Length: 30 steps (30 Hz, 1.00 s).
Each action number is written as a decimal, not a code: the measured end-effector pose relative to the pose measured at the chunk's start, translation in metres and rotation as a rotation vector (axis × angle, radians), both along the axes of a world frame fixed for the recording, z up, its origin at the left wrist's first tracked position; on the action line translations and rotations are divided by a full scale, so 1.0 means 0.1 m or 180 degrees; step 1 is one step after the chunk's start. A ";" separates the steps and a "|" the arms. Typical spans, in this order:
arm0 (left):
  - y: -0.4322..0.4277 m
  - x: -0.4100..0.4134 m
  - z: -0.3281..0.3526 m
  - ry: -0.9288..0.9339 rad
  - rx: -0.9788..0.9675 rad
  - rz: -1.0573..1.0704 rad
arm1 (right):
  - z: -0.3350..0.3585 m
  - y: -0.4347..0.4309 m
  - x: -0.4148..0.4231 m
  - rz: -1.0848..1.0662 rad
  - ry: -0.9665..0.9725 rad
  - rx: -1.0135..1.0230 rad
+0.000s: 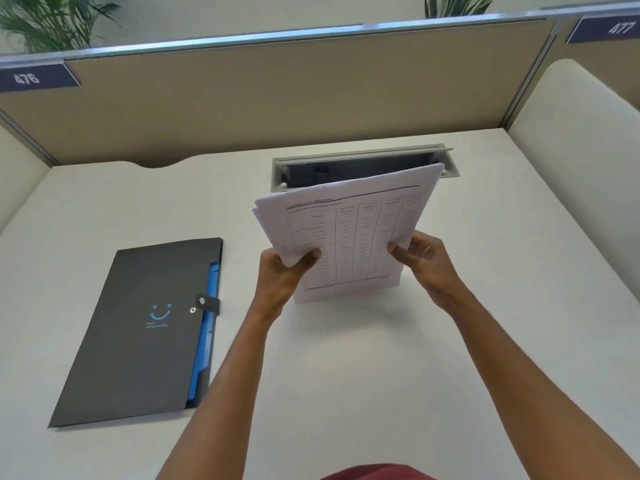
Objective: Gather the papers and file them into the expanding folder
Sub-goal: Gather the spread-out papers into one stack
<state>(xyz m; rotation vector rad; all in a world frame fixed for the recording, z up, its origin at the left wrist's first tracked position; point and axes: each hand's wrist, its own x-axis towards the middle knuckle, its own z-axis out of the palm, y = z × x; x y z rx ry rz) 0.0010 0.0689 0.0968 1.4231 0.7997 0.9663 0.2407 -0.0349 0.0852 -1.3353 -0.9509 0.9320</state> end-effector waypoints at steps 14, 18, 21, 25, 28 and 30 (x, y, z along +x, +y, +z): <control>0.15 0.02 0.18 -0.0002 0.0231 -0.0224 | -0.06 -0.01 0.01 0.0031 0.0226 0.0069; 0.12 0.03 0.08 0.0080 0.0172 -0.0171 | -0.14 -0.03 -0.02 0.0001 0.0124 -0.0163; 0.13 0.05 0.10 0.0041 0.0148 -0.0182 | -0.06 0.00 -0.03 0.0001 0.0030 -0.0209; 0.19 0.08 0.19 -0.0036 0.0258 -0.0202 | 0.06 0.03 -0.01 0.0008 -0.0036 -0.0157; 0.20 0.10 0.15 0.0038 0.0201 -0.0206 | 0.04 0.03 -0.03 0.0078 -0.0074 -0.0216; 0.19 0.11 0.08 0.0123 0.0095 -0.0173 | 0.01 0.02 -0.06 0.0171 -0.0097 -0.0305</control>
